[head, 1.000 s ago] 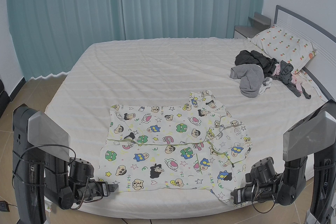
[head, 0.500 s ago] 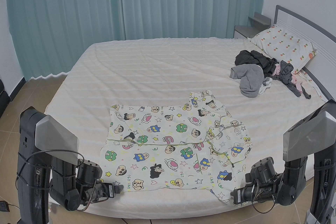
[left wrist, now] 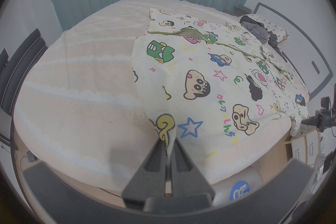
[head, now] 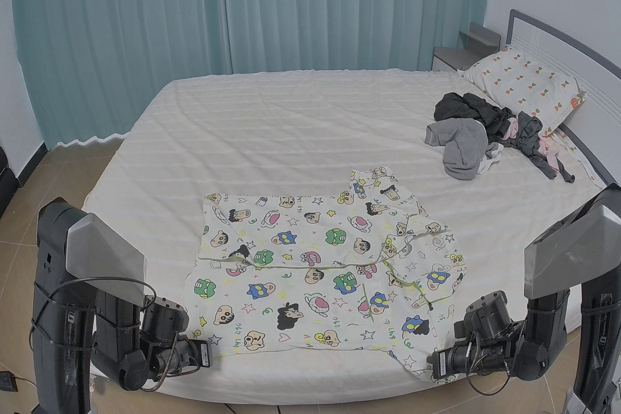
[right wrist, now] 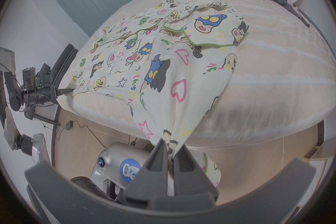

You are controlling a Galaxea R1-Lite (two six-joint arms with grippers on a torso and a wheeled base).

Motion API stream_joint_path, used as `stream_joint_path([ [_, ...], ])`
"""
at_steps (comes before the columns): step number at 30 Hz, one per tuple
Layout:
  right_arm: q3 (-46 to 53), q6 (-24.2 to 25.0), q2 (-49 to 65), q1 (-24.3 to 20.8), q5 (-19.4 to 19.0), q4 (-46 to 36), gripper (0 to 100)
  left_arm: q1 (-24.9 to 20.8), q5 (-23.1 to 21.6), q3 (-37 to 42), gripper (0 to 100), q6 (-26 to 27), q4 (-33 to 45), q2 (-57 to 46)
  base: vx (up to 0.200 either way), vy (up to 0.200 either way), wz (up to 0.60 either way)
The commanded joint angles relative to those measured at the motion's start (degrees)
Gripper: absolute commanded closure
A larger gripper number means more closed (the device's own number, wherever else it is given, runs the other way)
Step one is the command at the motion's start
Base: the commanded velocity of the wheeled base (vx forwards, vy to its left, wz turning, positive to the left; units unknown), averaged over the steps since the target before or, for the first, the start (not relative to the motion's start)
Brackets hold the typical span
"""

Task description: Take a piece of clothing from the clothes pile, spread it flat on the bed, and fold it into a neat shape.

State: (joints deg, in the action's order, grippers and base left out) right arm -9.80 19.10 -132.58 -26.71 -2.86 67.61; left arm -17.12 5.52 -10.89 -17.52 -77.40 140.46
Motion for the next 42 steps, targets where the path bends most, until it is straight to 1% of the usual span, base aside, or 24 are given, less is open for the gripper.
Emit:
stream_joint_path([
  [1,0.66,0.06,1.54,-0.62,0.05,-0.37,100,0.86,0.01,0.95,100,-0.06,-0.03,-0.45,0.0,0.0,0.0],
  [5,4.35,0.15,3.12,-2.03,0.05,0.07,100,1.82,-0.07,1.83,100,-0.15,-0.12,-1.86,0.0,0.0,0.0],
  [12,6.02,0.67,2.59,-2.47,-0.04,0.07,100,2.26,-0.16,3.15,100,-0.41,-0.39,-1.94,0.0,0.0,0.0],
  [20,8.83,0.85,2.33,-4.76,-0.12,0.07,100,2.17,-0.42,7.99,100,-0.5,-3.55,-1.86,0.0,0.0,0.0],
  [26,9.54,2.43,2.77,-6.34,-0.39,0.42,100,2.26,-0.78,10.62,100,-0.59,-4.25,-1.94,0.0,0.0,0.0],
  [29,9.63,2.96,3.03,-6.25,-0.3,4.2,100,2.44,-0.78,10.53,100,-1.38,-6.54,-2.38,0.0,0.0,0.0],
  [33,9.71,4.36,3.56,-5.19,0.14,11.23,100,2.44,-0.69,10.01,100,-5.51,-12.34,-3.0,0.0,0.0,0.0],
  [37,9.63,4.36,3.91,-4.32,0.14,14.57,100,2.79,-0.69,8.69,100,-5.95,-12.6,-4.14,0.0,0.0,0.0],
  [40,9.1,4.36,3.91,-2.91,0.32,17.29,100,3.58,-0.6,4.91,100,-8.59,-12.6,-5.55,0.0,0.0,0.0],
  [41,9.01,4.36,3.91,-2.82,0.32,17.38,100,3.58,-0.6,4.73,100,-8.59,-12.6,-5.64,0.0,0.0,0.0],
  [42,8.66,4.19,3.91,-1.59,0.4,18.52,100,4.2,-0.51,2.54,100,-8.85,-12.6,-5.99,0.0,0.0,0.0],
])
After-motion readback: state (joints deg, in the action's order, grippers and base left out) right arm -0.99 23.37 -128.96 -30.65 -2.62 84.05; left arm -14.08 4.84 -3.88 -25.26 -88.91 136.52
